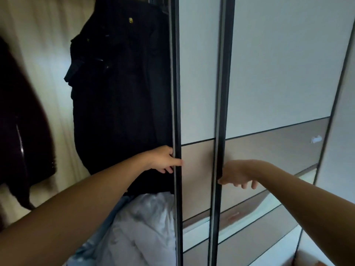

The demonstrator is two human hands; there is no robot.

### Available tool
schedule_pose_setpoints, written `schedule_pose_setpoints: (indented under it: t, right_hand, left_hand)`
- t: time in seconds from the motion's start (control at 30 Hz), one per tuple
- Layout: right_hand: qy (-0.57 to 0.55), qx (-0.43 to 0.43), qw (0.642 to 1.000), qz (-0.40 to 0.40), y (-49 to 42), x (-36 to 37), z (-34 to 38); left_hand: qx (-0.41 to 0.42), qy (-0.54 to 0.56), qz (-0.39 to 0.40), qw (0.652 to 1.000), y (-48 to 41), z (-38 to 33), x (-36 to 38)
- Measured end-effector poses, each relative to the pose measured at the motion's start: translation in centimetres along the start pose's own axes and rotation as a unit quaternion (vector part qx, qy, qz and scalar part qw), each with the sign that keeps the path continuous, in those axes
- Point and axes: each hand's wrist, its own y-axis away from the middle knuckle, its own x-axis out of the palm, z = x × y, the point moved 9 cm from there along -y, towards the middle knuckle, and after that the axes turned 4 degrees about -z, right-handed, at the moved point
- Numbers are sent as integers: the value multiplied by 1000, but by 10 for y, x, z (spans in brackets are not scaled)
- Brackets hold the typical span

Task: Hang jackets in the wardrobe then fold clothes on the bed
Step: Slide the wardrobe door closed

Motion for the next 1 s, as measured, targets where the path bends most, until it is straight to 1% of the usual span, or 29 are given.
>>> schedule_pose_setpoints:
  t: [0.13, 0.3, 0.5, 0.7, 0.77, 0.87, 0.9, 1.0]
  right_hand:
    - [3, -18, 1000, -3, -4, 10, 0]
    - [17, -60, 998, -21, -5, 12, 25]
    - [33, -102, 993, -40, 7, 15, 74]
    - [49, -122, 990, -42, 28, 31, 139]
    - [67, -132, 988, -49, 39, 35, 164]
    - [90, -176, 975, -103, 50, 30, 212]
    - [91, -194, 969, -120, 51, 31, 229]
    - [61, -224, 959, -160, 55, 34, 278]
  left_hand:
    - [-11, -1, -26, 1000, 10, 0, -2]
    - [-29, 6, -50, 998, 36, 20, -12]
    - [-68, 9, -75, 995, 80, 77, -45]
    - [-91, -18, -141, 986, 159, 136, -91]
    - [-106, -52, -175, 977, 191, 155, -109]
    - [-144, -172, -209, 952, 244, 176, -132]
    - [-151, -194, -217, 945, 261, 181, -137]
    - [-141, -207, -220, 943, 304, 196, -145]
